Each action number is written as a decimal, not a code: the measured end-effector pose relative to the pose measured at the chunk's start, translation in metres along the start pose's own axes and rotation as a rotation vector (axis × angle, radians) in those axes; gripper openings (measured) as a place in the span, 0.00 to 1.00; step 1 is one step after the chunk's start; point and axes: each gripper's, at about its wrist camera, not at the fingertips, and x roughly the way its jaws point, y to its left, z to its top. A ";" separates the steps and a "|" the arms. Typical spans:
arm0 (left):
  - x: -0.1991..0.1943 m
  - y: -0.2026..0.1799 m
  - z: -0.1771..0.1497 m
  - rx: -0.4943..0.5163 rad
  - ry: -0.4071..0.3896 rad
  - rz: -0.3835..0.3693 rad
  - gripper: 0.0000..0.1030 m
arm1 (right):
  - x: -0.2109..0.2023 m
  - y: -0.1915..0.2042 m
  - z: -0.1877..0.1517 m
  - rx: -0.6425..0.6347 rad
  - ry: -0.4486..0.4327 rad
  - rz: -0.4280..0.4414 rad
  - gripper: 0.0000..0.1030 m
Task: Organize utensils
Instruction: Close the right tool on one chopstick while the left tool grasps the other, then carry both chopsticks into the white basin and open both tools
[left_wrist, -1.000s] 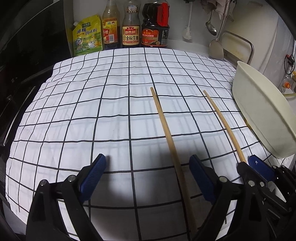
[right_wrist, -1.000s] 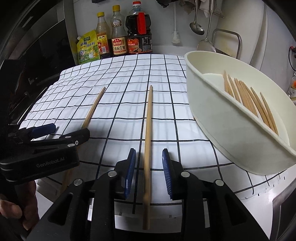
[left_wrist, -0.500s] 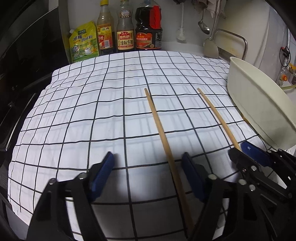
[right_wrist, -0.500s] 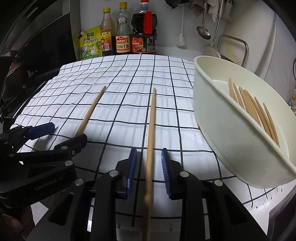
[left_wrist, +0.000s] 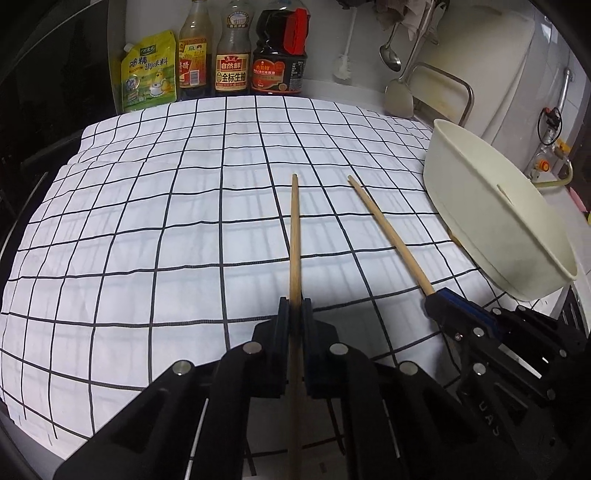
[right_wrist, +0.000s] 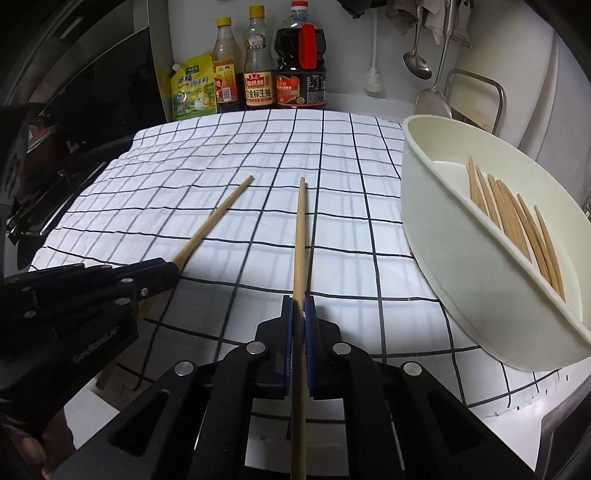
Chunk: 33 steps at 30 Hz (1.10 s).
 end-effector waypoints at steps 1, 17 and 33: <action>-0.002 0.000 0.001 0.002 -0.005 0.002 0.07 | -0.003 0.001 0.000 0.000 -0.004 0.005 0.06; -0.060 -0.020 0.034 0.051 -0.133 -0.025 0.07 | -0.075 -0.019 0.025 0.065 -0.161 0.030 0.06; -0.047 -0.168 0.102 0.265 -0.184 -0.211 0.07 | -0.110 -0.170 0.025 0.332 -0.226 -0.166 0.06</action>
